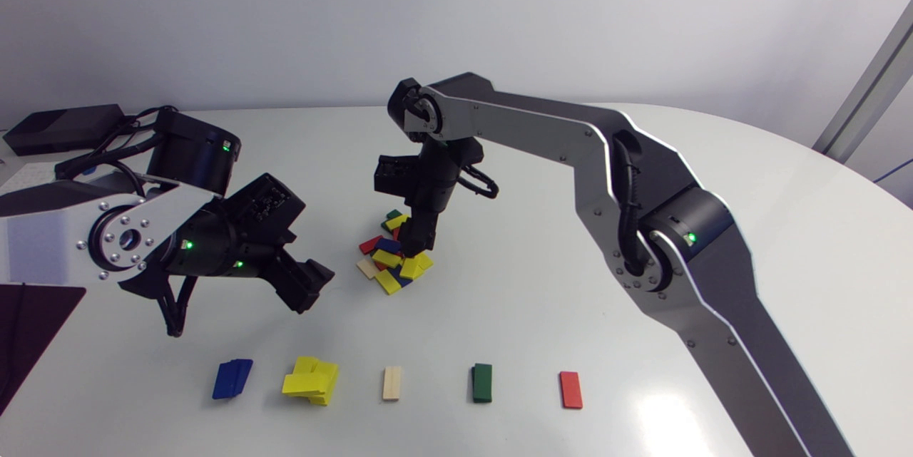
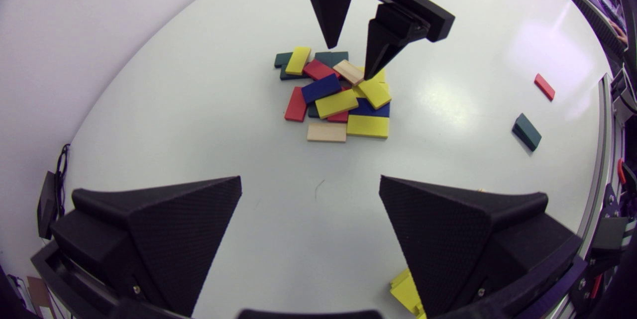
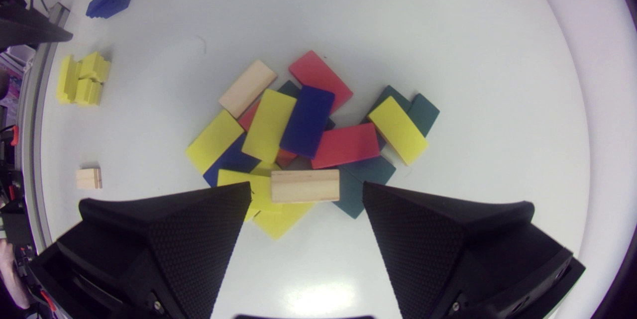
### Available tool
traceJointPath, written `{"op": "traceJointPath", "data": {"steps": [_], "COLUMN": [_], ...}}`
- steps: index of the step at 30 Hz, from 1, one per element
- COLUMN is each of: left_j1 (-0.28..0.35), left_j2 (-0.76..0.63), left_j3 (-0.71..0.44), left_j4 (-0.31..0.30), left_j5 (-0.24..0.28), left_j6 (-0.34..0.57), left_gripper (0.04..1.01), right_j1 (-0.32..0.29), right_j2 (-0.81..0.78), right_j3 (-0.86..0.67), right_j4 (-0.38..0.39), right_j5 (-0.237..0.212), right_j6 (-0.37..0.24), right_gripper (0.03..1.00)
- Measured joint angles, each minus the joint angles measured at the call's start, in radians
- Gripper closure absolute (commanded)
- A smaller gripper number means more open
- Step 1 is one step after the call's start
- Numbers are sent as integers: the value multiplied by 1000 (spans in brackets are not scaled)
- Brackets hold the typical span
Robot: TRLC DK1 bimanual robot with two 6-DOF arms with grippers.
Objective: Take domino bricks one by one from the mixed stack on the table and place each onto the existing stack of the same color.
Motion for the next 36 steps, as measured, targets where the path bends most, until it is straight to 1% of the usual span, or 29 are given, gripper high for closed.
{"op": "traceJointPath", "data": {"steps": [4, 20, 26, 27, 28, 29, 31, 34, 36], "left_j1": [0, 0, 0, 0, 0, 0, 1, 1, 3], "left_j2": [0, 0, 0, 0, 0, 0, 0, 0, 0], "left_j3": [0, 0, 0, 0, 0, 0, 0, 0, 0], "left_j4": [0, 0, 0, 0, 0, 0, 0, 1, 3], "left_j5": [0, 0, 0, 0, 0, 0, 0, 0, 0], "left_j6": [1, 11, 14, 14, 14, 14, 15, 15, 15], "left_gripper": [59, 59, 59, 59, 59, 59, 59, 59, 59], "right_j1": [-13, -10, -10, -10, -10, -9, -8, -4, -3], "right_j2": [19, 55, 75, 78, 80, 81, 87, 100, 103], "right_j3": [18, 60, 88, 94, 100, 103, 113, 141, 147], "right_j4": [-16, -23, -52, -56, -64, -69, -79, -102, -105], "right_j5": [-10, -16, -17, -17, -17, -17, -17, -17, -17], "right_j6": [4, 13, 26, 26, 26, 26, 26, 26, 26], "right_gripper": [243, 243, 248, 269, 336, 428, 577, 766, 769]}}
